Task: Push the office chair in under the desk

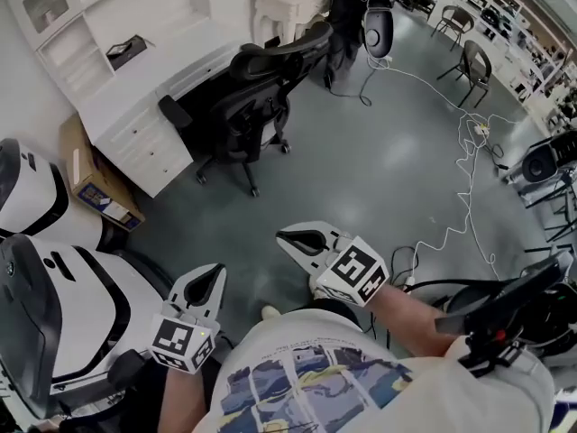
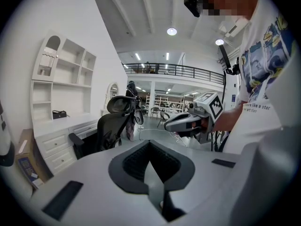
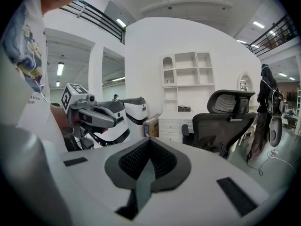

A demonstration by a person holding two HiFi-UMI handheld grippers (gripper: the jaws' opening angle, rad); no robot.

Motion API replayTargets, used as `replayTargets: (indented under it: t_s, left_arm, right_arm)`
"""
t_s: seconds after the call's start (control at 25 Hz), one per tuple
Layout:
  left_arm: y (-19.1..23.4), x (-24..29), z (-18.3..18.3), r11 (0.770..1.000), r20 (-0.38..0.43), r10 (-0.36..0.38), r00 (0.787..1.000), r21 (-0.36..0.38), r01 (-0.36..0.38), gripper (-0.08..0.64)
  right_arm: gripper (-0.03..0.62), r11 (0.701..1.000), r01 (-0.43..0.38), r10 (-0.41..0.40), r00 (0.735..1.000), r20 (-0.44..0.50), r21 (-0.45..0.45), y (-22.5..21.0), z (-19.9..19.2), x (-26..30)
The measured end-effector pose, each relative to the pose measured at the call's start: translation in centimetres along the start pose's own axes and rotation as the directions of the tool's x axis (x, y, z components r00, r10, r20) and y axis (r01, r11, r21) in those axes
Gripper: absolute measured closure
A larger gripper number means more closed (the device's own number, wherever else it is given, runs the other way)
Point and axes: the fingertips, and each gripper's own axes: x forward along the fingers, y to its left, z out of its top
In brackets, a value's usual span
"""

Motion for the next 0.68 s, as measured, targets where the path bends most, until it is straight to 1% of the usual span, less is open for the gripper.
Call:
replayTargets:
  t_s: [0.4,0.68]
  left_arm:
    - [0.5,-0.8,-0.9,1.000,-0.001,-0.025,1.000,-0.010,0.025,0.546]
    - [1.2,-1.3,-1.7,0.999,-0.009,-0.026,1.000,-0.019,0.026,0.546]
  right_arm:
    - [0.568,1.000,0.005,-0.005,1.000,-0.009,0.010,1.7,0.0,0.7]
    - [0.568,1.000,-0.022,0.022,1.000,-0.016,0.019,2.8,0.3,1.9]
